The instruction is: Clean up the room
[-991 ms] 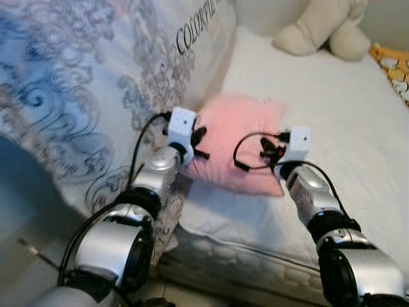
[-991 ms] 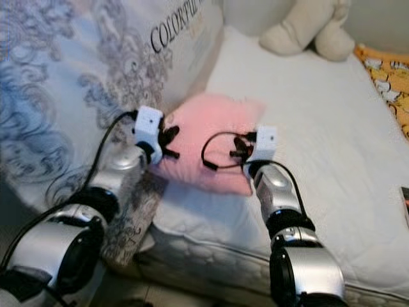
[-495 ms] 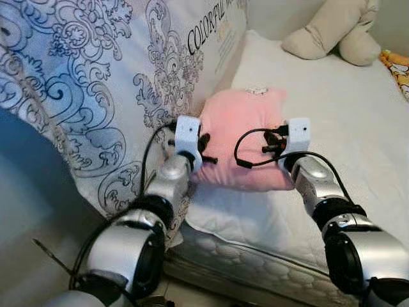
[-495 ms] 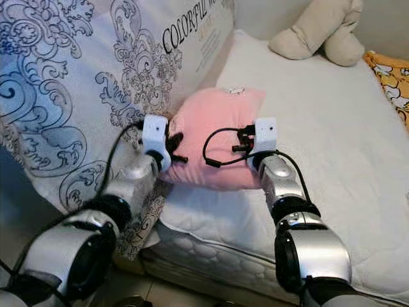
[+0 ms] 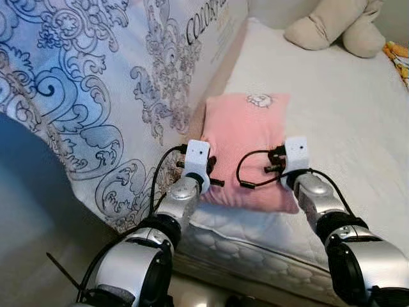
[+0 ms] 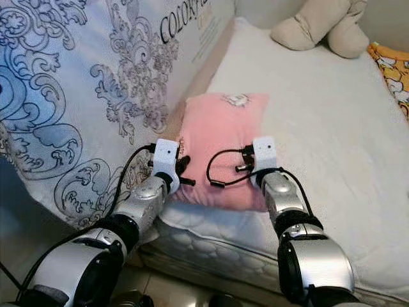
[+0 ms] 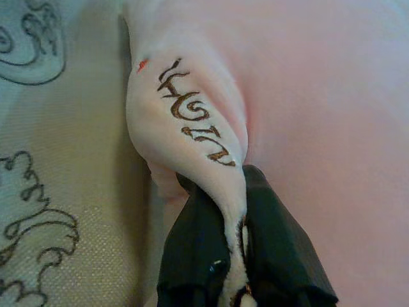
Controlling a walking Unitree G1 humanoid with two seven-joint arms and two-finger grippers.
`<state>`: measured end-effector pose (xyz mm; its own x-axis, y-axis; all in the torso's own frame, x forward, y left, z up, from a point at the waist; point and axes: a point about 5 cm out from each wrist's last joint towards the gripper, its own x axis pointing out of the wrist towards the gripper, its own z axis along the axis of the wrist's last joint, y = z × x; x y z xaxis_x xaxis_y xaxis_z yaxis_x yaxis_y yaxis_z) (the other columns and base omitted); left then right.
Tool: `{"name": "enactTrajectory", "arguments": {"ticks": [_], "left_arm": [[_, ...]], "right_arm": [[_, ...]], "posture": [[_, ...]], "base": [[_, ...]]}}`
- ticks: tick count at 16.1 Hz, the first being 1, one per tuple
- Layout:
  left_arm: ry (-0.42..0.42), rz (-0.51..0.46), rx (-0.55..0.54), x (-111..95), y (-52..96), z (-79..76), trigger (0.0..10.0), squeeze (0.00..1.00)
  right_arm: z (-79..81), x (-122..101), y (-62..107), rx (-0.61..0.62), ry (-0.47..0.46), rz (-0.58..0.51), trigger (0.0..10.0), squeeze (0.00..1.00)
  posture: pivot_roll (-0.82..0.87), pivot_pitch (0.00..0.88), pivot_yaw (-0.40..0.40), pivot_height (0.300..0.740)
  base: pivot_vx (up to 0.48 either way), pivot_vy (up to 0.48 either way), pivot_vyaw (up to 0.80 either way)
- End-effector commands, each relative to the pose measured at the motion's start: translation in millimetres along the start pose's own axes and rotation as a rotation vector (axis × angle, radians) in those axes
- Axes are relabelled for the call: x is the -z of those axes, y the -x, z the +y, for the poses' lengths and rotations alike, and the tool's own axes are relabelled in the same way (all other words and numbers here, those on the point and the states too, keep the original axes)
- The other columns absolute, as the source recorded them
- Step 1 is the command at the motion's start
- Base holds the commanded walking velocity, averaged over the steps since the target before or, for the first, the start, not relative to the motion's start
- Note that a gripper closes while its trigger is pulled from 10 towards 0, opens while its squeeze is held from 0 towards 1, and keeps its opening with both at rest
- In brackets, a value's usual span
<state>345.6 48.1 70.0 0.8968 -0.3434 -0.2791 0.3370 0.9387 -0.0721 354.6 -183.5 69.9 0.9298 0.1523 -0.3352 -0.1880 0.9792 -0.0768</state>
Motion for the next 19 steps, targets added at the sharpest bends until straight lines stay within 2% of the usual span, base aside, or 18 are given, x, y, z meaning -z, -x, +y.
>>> {"name": "enactTrajectory", "arguments": {"ticks": [1,2,3,4,5,6,7,9,10,11,12,13,14,15,16,19], "left_arm": [[-0.051,0.005,-0.001,2.1,0.4,-2.6,10.0,0.0],[-0.111,-0.024,-0.006,-7.8,-1.3,4.2,10.0,0.0],[-0.123,-0.037,-0.01,-12.7,-2.2,7.1,10.0,0.0],[-0.148,-0.071,-0.02,-24.9,-4.0,13.2,10.0,0.0],[-0.165,-0.104,-0.03,-37.5,-5.6,19.0,10.0,0.0],[-0.171,-0.111,-0.033,-40.2,-5.9,20.4,10.0,0.0],[-0.172,-0.124,-0.04,-45.3,-6.4,22.7,10.0,0.0],[-0.169,-0.126,-0.046,-48.0,-6.7,25.2,10.0,0.0],[-0.121,-0.103,-0.034,-43.2,-7.0,22.3,10.0,0.0],[-0.034,-0.068,-0.017,-33.0,-6.8,14.9,10.0,0.3],[-0.009,-0.056,-0.015,-29.2,-6.5,12.3,10.0,0.66],[0.031,-0.032,-0.004,-20.9,-5.7,5.8,10.0,0.87],[0.083,-0.003,0.015,-10.5,-4.4,-3.6,10.0,0.82],[0.092,0.005,0.027,-6.3,-3.6,-8.3,10.0,0.38],[0.093,0.013,0.041,-1.3,-2.3,-13.2,10.0,0.0],[0.077,0.005,0.02,-4.3,-2.4,-4.5,10.0,0.0]], "right_arm": [[-4.8,6.5,2.4,0.038,-0.048,0.015,10.0,0.52],[-2.8,11.2,2.9,0.06,-0.138,0.02,10.0,0.57],[-1.3,13.8,3.2,0.065,-0.155,0.025,10.0,0.56],[4.9,20.1,3.9,0.059,-0.192,0.034,10.0,0.49],[13.7,26.9,4.6,0.049,-0.211,0.043,10.0,0.24],[16.1,28.1,4.6,0.045,-0.218,0.043,10.0,0.22],[20.0,29.0,4.3,0.039,-0.222,0.041,10.0,0.11],[22.2,27.8,3.4,0.039,-0.24,0.039,10.0,0.06],[22.3,27.4,3.3,0.038,-0.233,0.04,10.0,0.07],[19.9,26.8,3.5,0.041,-0.224,0.041,10.0,0.09],[18.1,26.0,3.5,0.046,-0.218,0.04,10.0,0.09],[14.6,23.2,3.2,0.049,-0.204,0.036,10.0,0.08],[9.8,17.9,2.4,0.051,-0.177,0.027,10.0,0.07],[6.6,14.1,1.9,0.055,-0.165,0.019,10.0,0.06],[1.4,6.7,0.7,0.06,-0.149,0.004,10.0,0.07],[-2.5,-6.9,-2.3,0.059,-0.126,-0.02,10.0,0.06]], "posture": [[0.0,0.135,-0.071,0.74],[0.01,0.131,-0.071,0.74],[0.01,0.127,-0.07,0.74],[0.01,0.123,-0.067,0.74],[0.01,0.118,-0.062,0.74],[0.01,0.116,-0.06,0.74],[0.01,0.111,-0.058,0.74],[0.01,0.101,-0.056,0.74],[0.0,0.096,-0.054,0.74],[0.0,0.093,-0.053,0.74],[0.0,0.093,-0.054,0.74],[0.0,0.092,-0.056,0.74],[0.0,0.092,-0.058,0.74],[0.0,0.091,-0.06,0.74],[0.0,0.086,-0.064,0.74],[0.01,0.07,-0.073,0.74]], "base": [[0.0,0.0,0.0],[0.0,0.0,0.0],[0.0,0.0,0.0],[0.0,0.0,0.0],[0.0,0.0,0.0],[0.0,0.0,0.0],[0.0,0.0,0.0],[0.0,0.0,0.0],[0.0,0.0,0.0],[0.0,0.0,0.0],[0.0,0.0,0.0],[0.0,0.0,0.0],[0.0,0.0,0.0],[0.0,0.0,0.0],[0.0,0.0,0.0],[0.0,0.0,0.0]]}}
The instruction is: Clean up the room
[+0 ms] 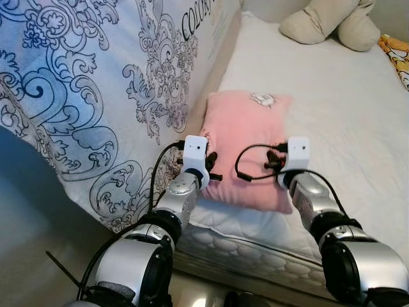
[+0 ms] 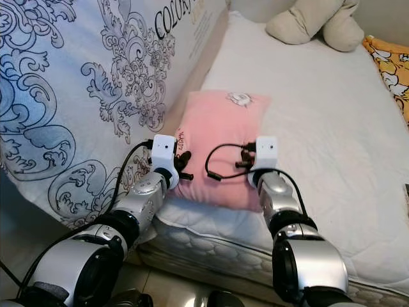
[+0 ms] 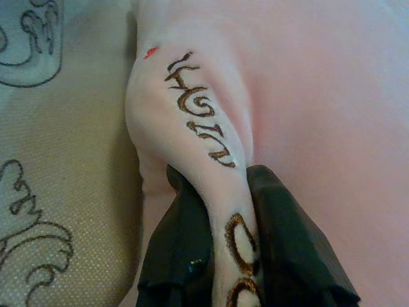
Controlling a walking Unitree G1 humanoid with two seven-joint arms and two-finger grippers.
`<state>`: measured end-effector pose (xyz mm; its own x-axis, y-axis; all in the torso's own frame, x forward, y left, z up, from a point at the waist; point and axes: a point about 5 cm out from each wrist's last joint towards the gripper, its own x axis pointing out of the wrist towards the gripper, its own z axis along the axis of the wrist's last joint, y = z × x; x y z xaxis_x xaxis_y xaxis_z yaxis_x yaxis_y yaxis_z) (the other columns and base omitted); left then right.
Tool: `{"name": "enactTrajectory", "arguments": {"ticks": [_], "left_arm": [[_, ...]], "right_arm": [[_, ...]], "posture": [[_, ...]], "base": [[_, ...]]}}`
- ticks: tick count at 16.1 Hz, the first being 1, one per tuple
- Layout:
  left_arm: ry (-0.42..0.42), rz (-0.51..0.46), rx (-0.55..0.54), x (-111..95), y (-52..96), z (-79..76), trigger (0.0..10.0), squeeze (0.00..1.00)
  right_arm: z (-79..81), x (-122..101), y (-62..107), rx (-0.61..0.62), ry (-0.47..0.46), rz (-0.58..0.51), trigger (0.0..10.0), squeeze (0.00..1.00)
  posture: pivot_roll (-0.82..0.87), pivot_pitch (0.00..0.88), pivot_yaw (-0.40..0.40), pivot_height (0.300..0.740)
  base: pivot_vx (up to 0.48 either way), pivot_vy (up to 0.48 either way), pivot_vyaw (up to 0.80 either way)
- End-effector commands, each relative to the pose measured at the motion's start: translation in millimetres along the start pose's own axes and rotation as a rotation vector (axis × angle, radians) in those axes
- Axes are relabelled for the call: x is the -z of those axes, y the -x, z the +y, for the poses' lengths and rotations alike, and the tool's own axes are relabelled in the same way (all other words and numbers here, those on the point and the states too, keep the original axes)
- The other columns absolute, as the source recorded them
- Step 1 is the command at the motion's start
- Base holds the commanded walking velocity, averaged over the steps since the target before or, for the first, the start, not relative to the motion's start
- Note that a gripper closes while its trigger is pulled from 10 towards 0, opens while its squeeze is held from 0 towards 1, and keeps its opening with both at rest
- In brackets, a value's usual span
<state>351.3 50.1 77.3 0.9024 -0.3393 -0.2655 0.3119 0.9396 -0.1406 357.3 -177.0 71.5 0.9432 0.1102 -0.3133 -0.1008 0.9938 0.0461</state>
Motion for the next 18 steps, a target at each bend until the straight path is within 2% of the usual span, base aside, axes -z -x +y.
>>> {"name": "enactTrajectory", "arguments": {"ticks": [1,4,5,6,7,12,14,15,17,18], "left_arm": [[-0.013,0.013,0.007,1.4,-0.2,-2.5,10.0,0.0],[-0.068,-0.006,-0.03,-7.3,-0.3,12.7,10.0,0.0],[-0.096,-0.021,-0.041,-12.8,-0.5,18.4,10.0,1.0],[-0.101,-0.029,-0.045,-15.7,-0.8,20.3,10.0,1.0],[-0.104,-0.039,-0.047,-19.2,-1.2,21.9,10.0,1.0],[-0.123,-0.067,-0.022,-18.7,0.7,21.6,10.0,1.0],[-0.152,-0.123,-0.014,-27.0,1.8,22.7,10.0,1.0],[-0.174,-0.166,-0.006,-33.0,3.5,23.6,10.0,1.0],[-0.208,-0.253,0.034,-39.1,14.4,21.7,10.0,1.0],[-0.212,-0.268,0.04,-39.6,18.6,21.5,10.0,1.0]], "right_arm": [[-6.1,-4.6,-0.2,0.013,0.016,0.003,10.0,0.06],[5.4,5.9,-0.1,-0.005,-0.004,0.028,10.0,0.07],[9.7,11.8,0.6,-0.007,-0.028,0.041,10.0,0.19],[11.7,13.8,0.8,-0.009,-0.032,0.045,10.0,0.93],[13.7,17.0,1.4,-0.008,-0.047,0.051,10.0,1.0],[13.9,15.9,3.4,0.014,-0.058,-0.01,10.0,1.0],[15.1,22.5,9.4,0.032,-0.058,-0.049,10.0,1.0],[16.4,27.7,17.4,0.049,-0.044,-0.081,10.0,1.0],[18.4,34.7,50.6,0.083,-0.012,-0.158,10.0,1.0],[17.8,35.1,59.3,0.091,0.0,-0.175,10.0,1.0]], "posture": [[0.02,0.063,-0.078,0.74],[0.03,0.057,-0.086,0.74],[0.03,0.056,-0.086,0.74],[0.04,0.056,-0.088,0.74],[0.04,0.057,-0.089,0.74],[0.03,0.046,-0.082,0.74],[0.03,0.035,-0.088,0.74],[0.03,0.028,-0.09,0.74],[0.03,0.0,-0.09,0.74],[0.03,0.0,-0.09,0.74]], "base": [[0.0,0.0,0.0],[0.0,0.0,0.0],[0.0,0.0,0.0],[0.0,0.0,0.0],[0.0,0.0,0.0],[0.0,0.0,0.0],[0.0,0.0,0.0],[0.0,0.0,0.0],[0.0,0.0,0.0],[0.0,0.0,0.0]]}}
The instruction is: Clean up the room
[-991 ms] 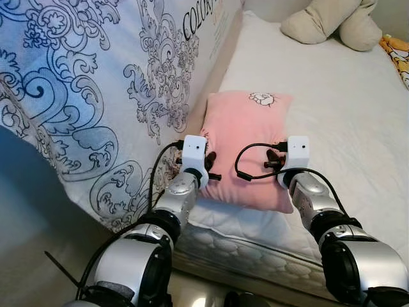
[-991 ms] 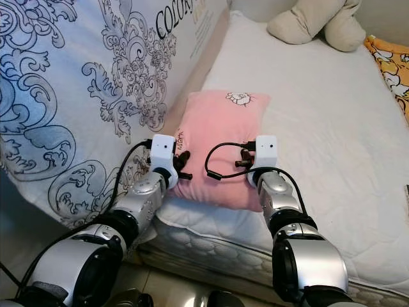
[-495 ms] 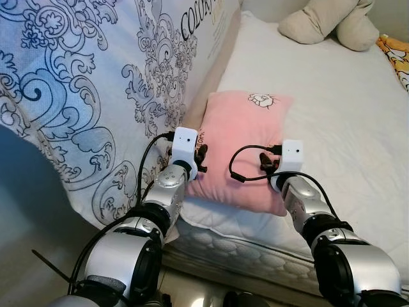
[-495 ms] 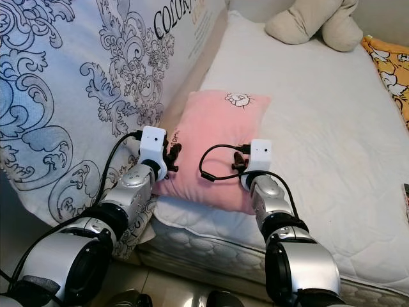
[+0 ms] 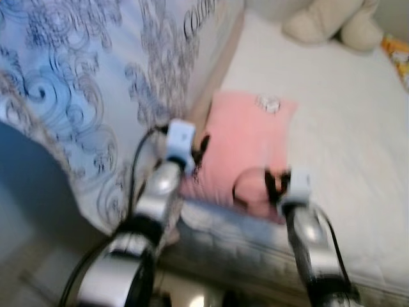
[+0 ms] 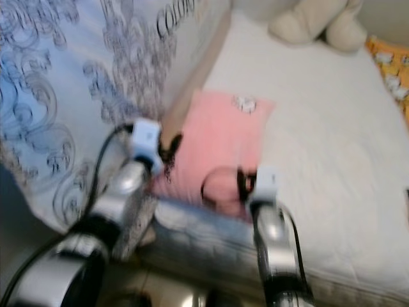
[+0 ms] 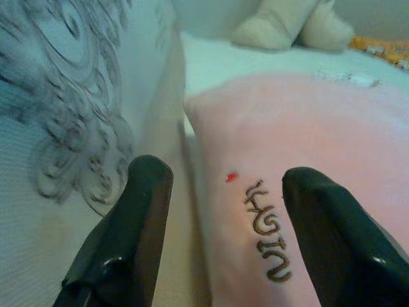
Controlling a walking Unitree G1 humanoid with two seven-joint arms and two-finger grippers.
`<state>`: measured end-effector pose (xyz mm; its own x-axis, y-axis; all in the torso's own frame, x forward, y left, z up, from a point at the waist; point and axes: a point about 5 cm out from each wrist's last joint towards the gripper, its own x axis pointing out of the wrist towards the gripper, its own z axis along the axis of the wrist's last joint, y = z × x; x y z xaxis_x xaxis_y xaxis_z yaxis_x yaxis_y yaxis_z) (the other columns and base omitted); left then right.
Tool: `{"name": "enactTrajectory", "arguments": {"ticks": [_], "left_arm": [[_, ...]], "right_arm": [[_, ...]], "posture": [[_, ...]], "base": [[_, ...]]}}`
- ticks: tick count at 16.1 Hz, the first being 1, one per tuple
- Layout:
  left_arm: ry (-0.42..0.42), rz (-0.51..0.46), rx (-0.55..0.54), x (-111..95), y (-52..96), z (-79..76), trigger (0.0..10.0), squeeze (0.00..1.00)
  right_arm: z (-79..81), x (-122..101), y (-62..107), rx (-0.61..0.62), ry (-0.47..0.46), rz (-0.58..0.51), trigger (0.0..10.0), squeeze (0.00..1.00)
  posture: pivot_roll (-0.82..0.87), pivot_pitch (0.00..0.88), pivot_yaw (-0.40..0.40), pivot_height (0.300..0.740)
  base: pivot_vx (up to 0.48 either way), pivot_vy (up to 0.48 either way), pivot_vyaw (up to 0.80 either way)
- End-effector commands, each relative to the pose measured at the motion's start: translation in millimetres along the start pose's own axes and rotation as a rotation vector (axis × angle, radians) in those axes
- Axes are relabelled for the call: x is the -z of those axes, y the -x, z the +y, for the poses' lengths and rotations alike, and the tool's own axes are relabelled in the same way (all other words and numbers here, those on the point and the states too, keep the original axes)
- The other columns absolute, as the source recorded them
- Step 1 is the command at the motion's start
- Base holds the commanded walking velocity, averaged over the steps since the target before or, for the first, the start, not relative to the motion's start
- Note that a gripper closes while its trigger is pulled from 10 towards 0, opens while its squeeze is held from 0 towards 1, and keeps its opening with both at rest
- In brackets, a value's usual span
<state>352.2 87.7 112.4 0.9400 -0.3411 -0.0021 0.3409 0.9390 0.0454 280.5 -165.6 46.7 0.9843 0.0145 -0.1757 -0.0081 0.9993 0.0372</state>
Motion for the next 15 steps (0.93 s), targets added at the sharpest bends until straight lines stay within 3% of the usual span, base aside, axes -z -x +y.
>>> {"name": "enactTrajectory", "arguments": {"ticks": [1,3,6,9,10,12,14,15], "left_arm": [[-0.024,-0.029,0.046,-8.5,3.8,-7.8,10.0,1.0],[-0.07,-0.054,0.045,-12.8,24.9,-3.8,10.0,1.0],[-0.089,-0.039,-0.041,-7.6,47.6,6.1,10.0,1.0],[-0.172,-0.097,-0.158,-3.1,75.7,27.5,10.0,1.0],[-0.161,-0.091,-0.173,-1.2,82.9,32.2,10.0,1.0],[-0.061,-0.078,-0.234,0.3,98.4,46.3,10.0,1.0],[0.02,-0.07,-0.229,3.1,95.9,42.1,10.0,1.0],[0.073,-0.075,-0.231,3.7,90.4,38.3,10.0,0.98]], "right_arm": [[-3.0,-14.6,7.8,0.015,0.034,-0.059,10.0,1.0],[-11.7,-21.7,33.3,0.059,0.047,-0.114,10.0,1.0],[-20.8,-36.8,47.9,0.105,0.061,-0.175,10.0,1.0],[-27.6,-43.4,70.5,0.158,0.113,-0.245,10.0,1.0],[-31.0,-37.3,72.5,0.17,0.09,-0.219,10.0,1.0],[-39.3,-26.6,76.6,0.215,0.011,-0.202,10.0,1.0],[-42.1,-23.9,74.7,0.226,-0.063,-0.214,10.0,1.0],[-46.3,-22.0,71.3,0.253,-0.148,-0.22,10.0,1.0]], "posture": [[0.03,0.0,-0.091,0.74],[0.03,0.0,-0.089,0.74],[0.03,0.0,-0.083,0.74],[0.02,0.0,-0.076,0.74],[0.02,0.0,-0.073,0.74],[0.02,0.0,-0.054,0.74],[0.01,0.0,-0.038,0.74],[-0.01,0.0,-0.031,0.74]], "base": [[0.0,0.0,0.0],[0.0,0.0,0.0],[0.0,0.0,0.0],[0.0,0.0,0.0],[0.0,0.0,0.0],[0.0,0.0,0.0],[0.0,0.0,0.0],[0.0,0.0,0.0]]}}
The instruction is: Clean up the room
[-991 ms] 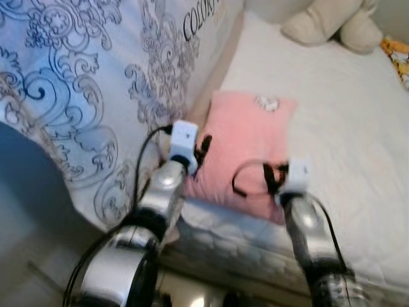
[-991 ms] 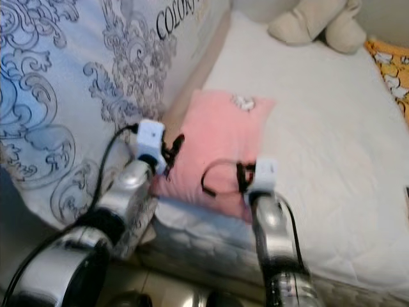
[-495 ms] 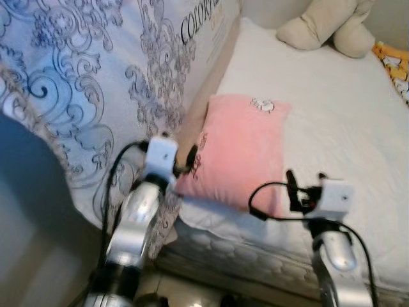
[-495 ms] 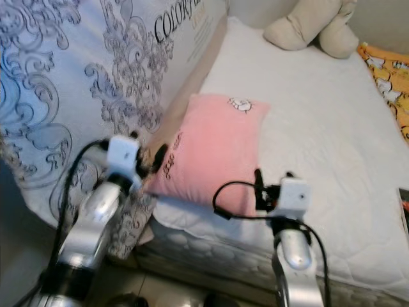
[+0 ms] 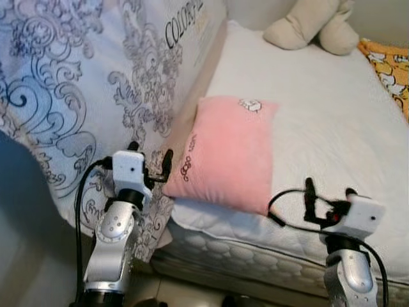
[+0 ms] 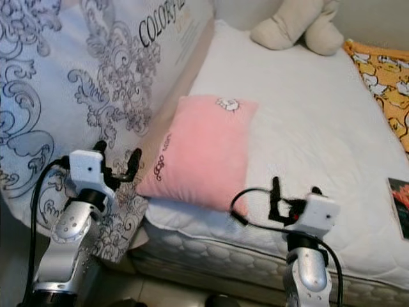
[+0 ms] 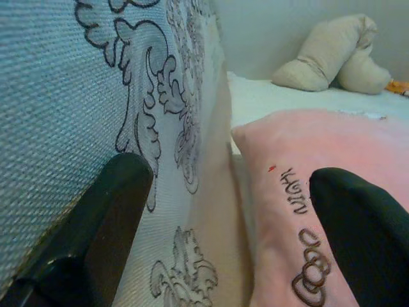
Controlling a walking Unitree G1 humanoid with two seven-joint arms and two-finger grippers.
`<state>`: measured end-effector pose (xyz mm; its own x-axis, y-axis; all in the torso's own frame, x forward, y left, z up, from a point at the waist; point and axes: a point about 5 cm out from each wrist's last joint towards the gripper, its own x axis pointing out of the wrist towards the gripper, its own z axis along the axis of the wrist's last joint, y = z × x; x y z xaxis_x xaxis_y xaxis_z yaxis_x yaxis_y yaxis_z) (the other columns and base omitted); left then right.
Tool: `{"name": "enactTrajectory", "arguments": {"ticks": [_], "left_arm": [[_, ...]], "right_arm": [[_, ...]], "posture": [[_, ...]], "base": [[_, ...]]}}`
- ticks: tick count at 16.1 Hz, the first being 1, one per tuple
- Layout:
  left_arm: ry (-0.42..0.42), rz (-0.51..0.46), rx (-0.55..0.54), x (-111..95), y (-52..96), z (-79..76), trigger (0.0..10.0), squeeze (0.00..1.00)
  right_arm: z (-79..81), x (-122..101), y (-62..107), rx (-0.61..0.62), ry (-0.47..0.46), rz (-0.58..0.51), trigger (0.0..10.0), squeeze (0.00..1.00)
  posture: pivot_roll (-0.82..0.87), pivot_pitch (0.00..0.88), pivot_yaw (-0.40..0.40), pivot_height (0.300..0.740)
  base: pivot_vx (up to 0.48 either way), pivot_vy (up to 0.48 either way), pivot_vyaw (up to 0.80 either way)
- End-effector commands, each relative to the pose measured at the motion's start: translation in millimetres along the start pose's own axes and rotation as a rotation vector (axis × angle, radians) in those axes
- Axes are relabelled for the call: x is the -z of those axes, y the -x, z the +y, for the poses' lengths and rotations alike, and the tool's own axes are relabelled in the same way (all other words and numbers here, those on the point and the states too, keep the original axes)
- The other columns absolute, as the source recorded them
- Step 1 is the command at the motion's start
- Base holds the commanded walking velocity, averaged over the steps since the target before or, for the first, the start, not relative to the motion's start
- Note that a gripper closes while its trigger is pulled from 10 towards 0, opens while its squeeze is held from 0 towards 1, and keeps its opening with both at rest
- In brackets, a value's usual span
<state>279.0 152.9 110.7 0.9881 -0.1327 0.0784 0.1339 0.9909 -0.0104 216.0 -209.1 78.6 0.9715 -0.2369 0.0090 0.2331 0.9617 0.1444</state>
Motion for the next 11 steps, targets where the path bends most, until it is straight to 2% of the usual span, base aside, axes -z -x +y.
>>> {"name": "enactTrajectory", "arguments": {"ticks": [1,2,3,4,5,7,9,11], "left_arm": [[0.02,0.009,-0.003,0.8,-3.8,-2.1,10.0,0.0],[0.028,0.021,0.041,2.2,-8.4,-11.4,10.0,0.0],[0.025,0.035,0.058,2.8,-10.9,-15.1,10.0,0.0],[0.058,0.057,0.08,2.6,-16.6,-19.4,10.0,0.0],[0.109,0.077,0.061,5.5,-18.4,-18.4,10.0,0.0],[0.103,0.075,0.08,5.3,-19.3,-23.2,10.0,0.0],[0.1,0.066,0.108,3.3,-26.7,-28.6,10.0,0.0],[0.097,0.062,0.116,3.1,-29.0,-30.2,10.0,0.0]], "right_arm": [[-6.2,0.6,-2.3,0.022,-0.043,0.002,10.0,1.0],[-9.2,3.7,-6.7,0.004,-0.063,0.023,10.0,1.0],[-9.0,4.4,-9.4,-0.02,-0.048,0.03,10.0,1.0],[-4.6,4.5,-16.4,-0.066,-0.003,0.034,10.0,1.0],[0.7,2.0,-20.8,-0.056,-0.01,0.014,10.0,0.0],[4.6,-5.5,-23.8,-0.058,-0.002,-0.014,10.0,0.0],[8.0,-13.8,-27.4,-0.096,0.041,-0.04,10.0,0.0],[3.9,-8.2,-27.4,-0.093,0.07,-0.02,10.0,0.0]], "posture": [[-0.02,0.0,-0.027,0.74],[-0.03,0.0,-0.017,0.74],[-0.04,0.0,-0.011,0.74],[-0.05,0.0,-0.005,0.74],[-0.07,0.0,0.002,0.74],[-0.1,0.0,0.006,0.74],[-0.1,0.0,0.008,0.74],[-0.1,0.0,0.008,0.74]], "base": [[0.0,0.0,0.0],[0.0,0.0,0.0],[0.0,0.0,0.0],[0.0,-0.48,0.0],[0.0,-0.461,0.0],[0.0,-0.452,0.0],[0.0,-0.45,0.0],[0.0,-0.45,0.0]]}}
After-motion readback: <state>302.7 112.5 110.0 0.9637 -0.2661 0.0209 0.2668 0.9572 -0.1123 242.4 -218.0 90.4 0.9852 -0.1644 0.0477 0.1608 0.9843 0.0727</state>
